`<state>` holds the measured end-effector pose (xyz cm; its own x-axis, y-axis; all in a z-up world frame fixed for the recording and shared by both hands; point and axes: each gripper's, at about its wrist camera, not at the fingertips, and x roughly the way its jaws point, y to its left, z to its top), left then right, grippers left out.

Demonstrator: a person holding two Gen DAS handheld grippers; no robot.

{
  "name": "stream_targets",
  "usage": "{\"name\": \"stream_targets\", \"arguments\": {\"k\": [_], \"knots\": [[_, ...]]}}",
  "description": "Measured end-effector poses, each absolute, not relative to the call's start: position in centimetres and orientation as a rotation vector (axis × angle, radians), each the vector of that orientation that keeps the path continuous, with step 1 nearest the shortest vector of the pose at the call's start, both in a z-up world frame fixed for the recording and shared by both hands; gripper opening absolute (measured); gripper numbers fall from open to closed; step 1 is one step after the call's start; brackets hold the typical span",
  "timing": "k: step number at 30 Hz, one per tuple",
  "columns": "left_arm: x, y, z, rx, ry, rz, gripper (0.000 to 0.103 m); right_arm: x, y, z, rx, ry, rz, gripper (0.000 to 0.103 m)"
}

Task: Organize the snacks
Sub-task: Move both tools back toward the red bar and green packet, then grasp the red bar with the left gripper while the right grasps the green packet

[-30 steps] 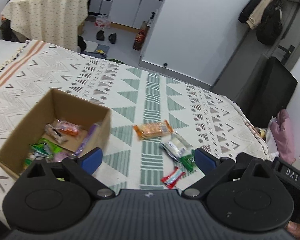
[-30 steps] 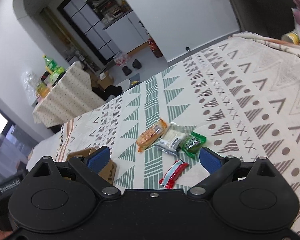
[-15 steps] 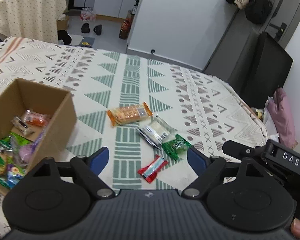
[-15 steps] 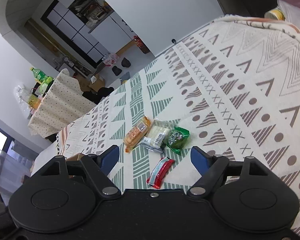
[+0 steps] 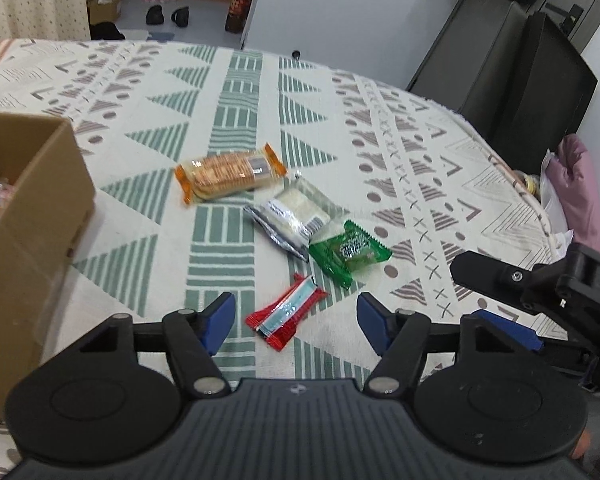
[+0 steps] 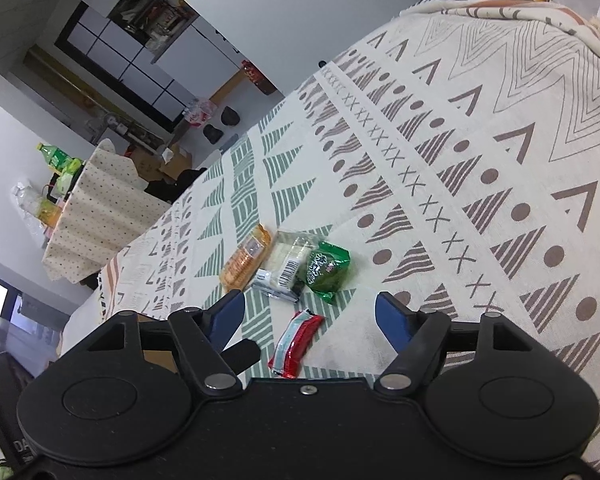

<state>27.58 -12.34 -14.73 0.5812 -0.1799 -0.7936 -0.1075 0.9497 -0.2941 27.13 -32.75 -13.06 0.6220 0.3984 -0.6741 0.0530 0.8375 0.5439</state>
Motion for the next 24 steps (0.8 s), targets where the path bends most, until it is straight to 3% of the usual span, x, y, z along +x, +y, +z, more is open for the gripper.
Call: {"name": "stream_targets", "arguments": {"k": [5,10,12,15,17,24], "knots": [[28.9,-13.0,-16.2,-0.319,0.985,-0.056,0.063,28.1,-32.7,-14.2,0.567,0.918,0.209,0.064],[30.5,-13.6,-17.7,-0.277,1.027,-0.058,0.063,29.3,-32.4,-15.4,0.561,0.941,0.204,0.063],[31.0,-13.6,-18.4,-0.283,1.053,-0.066,0.058,29.8,-32.3,-15.9,0.568,0.948,0.200,0.063],[31.6,-13.7,-19.3,-0.257,1.076,-0.057,0.042,30.8,-32.0,-16.5,0.565,0.963,0.193,0.063],[31.8,-13.7,-19.3,-0.230,1.073,-0.055,0.020,31.5,-31.6,-17.0,0.564,0.970,0.190,0.063],[32.7,-12.1,-19.1,-0.281,1.097,-0.068,0.019,33.5,-30.3,-18.5,0.551,0.990,0.174,0.063]]}}
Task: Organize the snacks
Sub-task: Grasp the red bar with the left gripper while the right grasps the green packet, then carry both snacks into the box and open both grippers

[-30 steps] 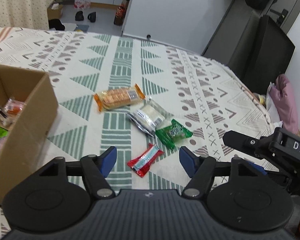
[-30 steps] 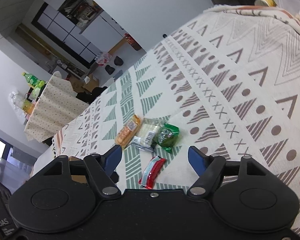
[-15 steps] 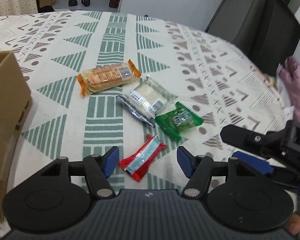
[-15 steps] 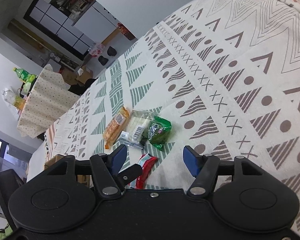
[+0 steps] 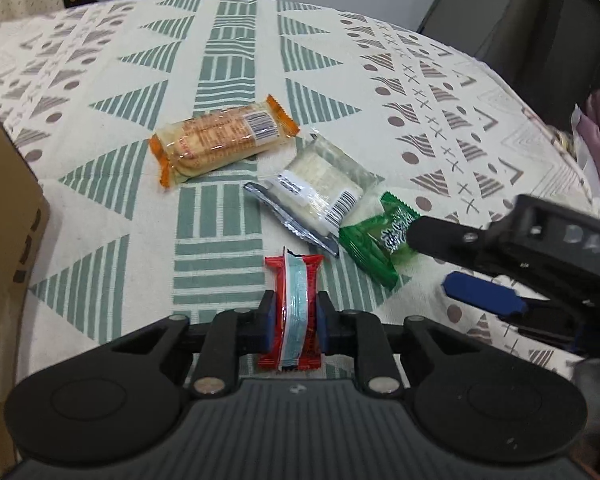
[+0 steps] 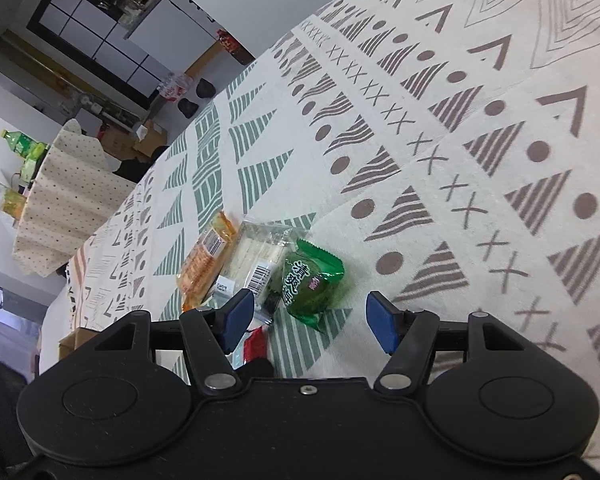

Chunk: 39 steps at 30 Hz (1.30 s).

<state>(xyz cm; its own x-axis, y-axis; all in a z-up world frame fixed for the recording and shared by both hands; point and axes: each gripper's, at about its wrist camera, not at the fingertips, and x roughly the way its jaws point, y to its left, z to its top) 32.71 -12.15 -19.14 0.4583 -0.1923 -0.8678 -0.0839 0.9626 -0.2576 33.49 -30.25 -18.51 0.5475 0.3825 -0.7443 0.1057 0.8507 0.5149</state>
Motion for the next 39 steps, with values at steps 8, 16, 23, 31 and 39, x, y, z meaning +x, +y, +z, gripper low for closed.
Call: {"name": "stream_targets", "arguments": {"k": [8,16,23,31,39], "knots": [[33.1,-10.0,-18.6,-0.323,1.090,-0.065,0.019,34.6,-28.9,-19.8,0.533,0.987,0.141,0.063],[32.9,-8.0,-16.9,-0.342,1.052,-0.047,0.019,34.9,-28.3,-20.4,0.520,0.990,0.128,0.028],[31.0,-6.8,-14.7,-0.358,0.998,-0.021,0.019,33.9,-27.7,-18.3,0.488,0.948,0.160,0.026],[28.2,-5.5,-11.9,-0.370,0.924,0.019,0.019,32.4,-26.5,-15.1,0.469,0.872,0.233,0.026],[25.0,-3.4,-9.1,-0.376,0.848,0.069,0.019,30.8,-24.7,-12.6,0.454,0.821,0.314,0.026]]}}
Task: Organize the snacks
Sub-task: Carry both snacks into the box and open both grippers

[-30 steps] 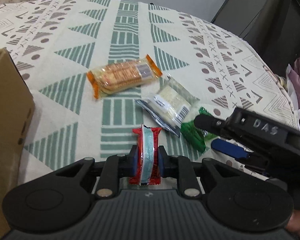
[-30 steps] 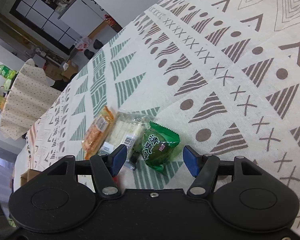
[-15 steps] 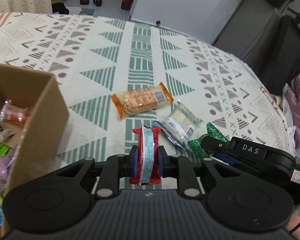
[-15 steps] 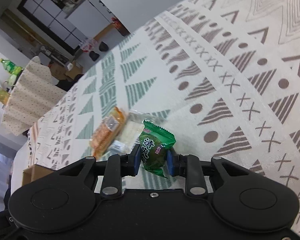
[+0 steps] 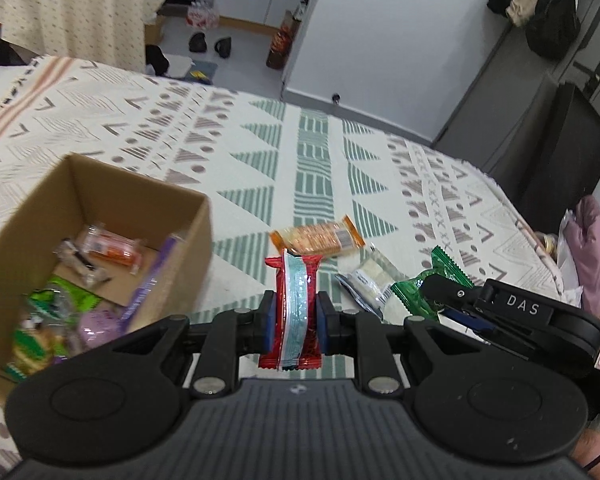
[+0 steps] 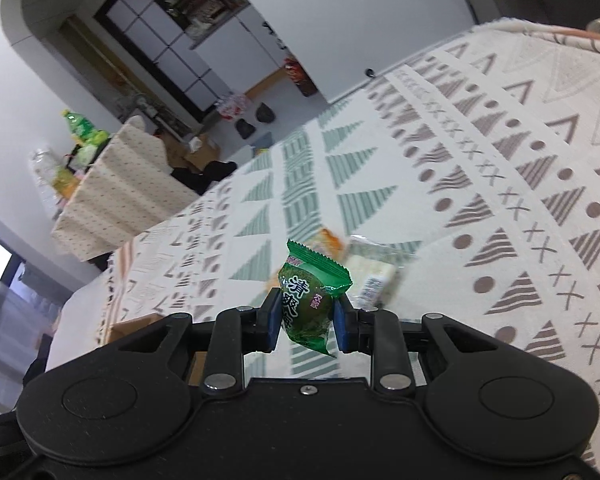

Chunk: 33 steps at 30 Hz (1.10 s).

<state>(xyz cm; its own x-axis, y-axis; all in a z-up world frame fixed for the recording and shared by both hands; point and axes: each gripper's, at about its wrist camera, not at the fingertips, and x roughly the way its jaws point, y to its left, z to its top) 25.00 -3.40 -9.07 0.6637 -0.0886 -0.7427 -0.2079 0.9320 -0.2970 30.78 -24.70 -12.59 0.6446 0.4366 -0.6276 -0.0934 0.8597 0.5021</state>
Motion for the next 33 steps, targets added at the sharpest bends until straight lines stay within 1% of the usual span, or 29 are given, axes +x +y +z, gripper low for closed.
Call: {"name": "stream_targets", "arguments": {"k": [16,25,33], "knots": [[19.5,3.1,-4.8,-0.406,0.733,0.184,0.019,27.7,-18.4,-11.2,0.370,0.803,0.452,0.026],[17.6,6.6,-4.0,-0.431,0.699,0.234,0.019,26.5,-15.5,-10.5,0.334,0.789,0.500,0.026],[16.8,9.4,-4.5,-0.461,0.692,0.268,0.019,25.3,-12.5,-9.2,0.303,0.764,0.557,0.026]]}}
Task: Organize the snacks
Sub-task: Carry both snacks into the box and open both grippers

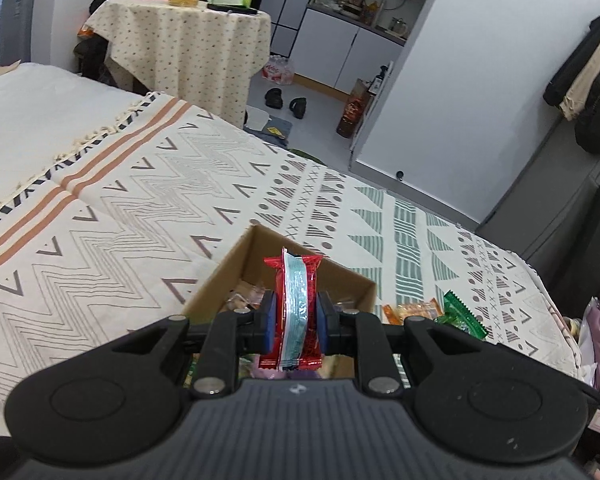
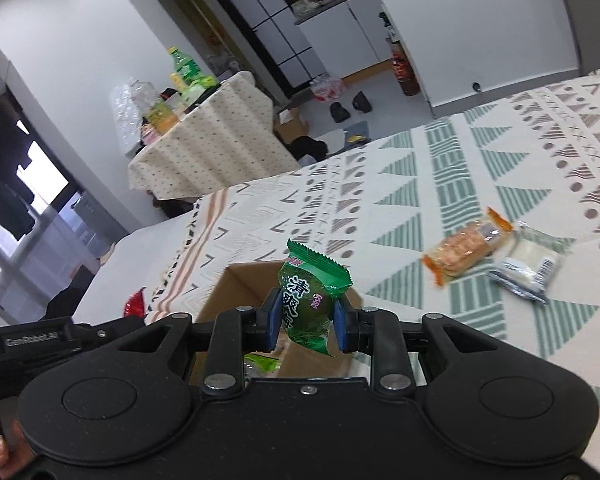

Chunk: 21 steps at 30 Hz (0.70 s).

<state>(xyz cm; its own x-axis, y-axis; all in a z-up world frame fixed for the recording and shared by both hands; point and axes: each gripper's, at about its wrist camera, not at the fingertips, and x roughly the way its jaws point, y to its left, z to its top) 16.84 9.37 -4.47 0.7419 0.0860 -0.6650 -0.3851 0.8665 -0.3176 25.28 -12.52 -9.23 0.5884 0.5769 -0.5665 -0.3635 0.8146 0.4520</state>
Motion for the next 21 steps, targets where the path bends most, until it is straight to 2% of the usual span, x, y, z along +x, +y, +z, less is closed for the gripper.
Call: {"name": "stream_targets", "arguments": {"k": [17,21], "knots": [[20.1,11.4,-7.8,-0.541,0.751,0.194,0.019,26.3,-9.0,-10.2,0.273,0.791,0.571,0.026],[20.9,11.8,-8.4,-0.571,0.762,0.166,0.024,27.0,-8.4,-10.7,0.271,0.803,0.568,0.026]]}}
